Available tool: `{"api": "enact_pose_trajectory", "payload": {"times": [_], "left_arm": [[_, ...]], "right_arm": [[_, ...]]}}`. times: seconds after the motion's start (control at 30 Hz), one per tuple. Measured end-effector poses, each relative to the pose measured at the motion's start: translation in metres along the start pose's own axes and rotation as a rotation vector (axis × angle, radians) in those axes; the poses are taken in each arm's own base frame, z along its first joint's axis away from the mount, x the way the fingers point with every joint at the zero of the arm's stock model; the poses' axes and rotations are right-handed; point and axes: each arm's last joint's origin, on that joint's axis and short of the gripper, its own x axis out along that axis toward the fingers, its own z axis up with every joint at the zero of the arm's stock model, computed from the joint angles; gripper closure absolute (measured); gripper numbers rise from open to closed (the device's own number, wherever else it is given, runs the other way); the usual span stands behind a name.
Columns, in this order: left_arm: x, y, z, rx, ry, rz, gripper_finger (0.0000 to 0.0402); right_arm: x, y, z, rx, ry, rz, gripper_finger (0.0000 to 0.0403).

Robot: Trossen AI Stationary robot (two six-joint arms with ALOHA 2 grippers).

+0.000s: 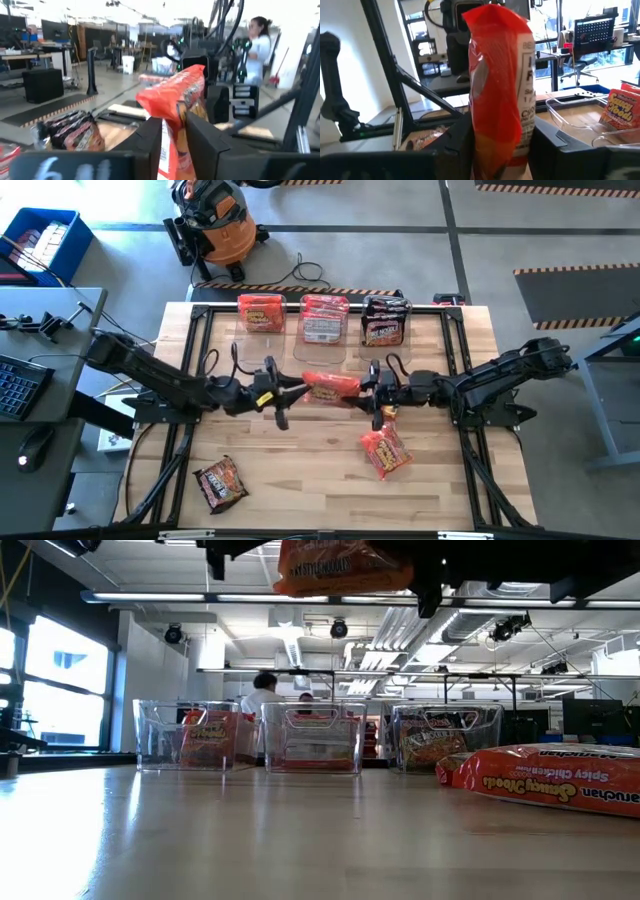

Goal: Sort Maruchan noodles
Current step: Put the orange noodle pack into the left transparent bin

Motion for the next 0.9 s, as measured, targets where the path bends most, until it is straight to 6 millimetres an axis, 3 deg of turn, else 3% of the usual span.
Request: {"api": "enact_pose_trajectory", "payload": {"times": [0.23, 0.4, 0.6, 0.9], "left_arm": [[-0.027, 0.008, 0.022, -0.063, 0.162, -0.005, 0.0282], [-0.03, 0.003, 0.044, -0.037, 0.339, -0.008, 0.026], [-0.01, -0.016, 0.06, 0.089, 0.513, -0.084, 0.0228], [0.027, -0.042, 0.067, 0.202, 0.705, -0.098, 0.0165]], "right_arm": [[-0.001, 0.0, -0.005, -0.073, 0.069, 0.039, 0.0282], [0.004, 0.002, -0.009, -0.129, 0.195, 0.061, 0.0282], [0.016, 0.012, 0.003, -0.212, 0.29, 0.071, 0.0282], [0.02, 0.016, 0.01, -0.243, 0.28, 0.086, 0.0282]]}}
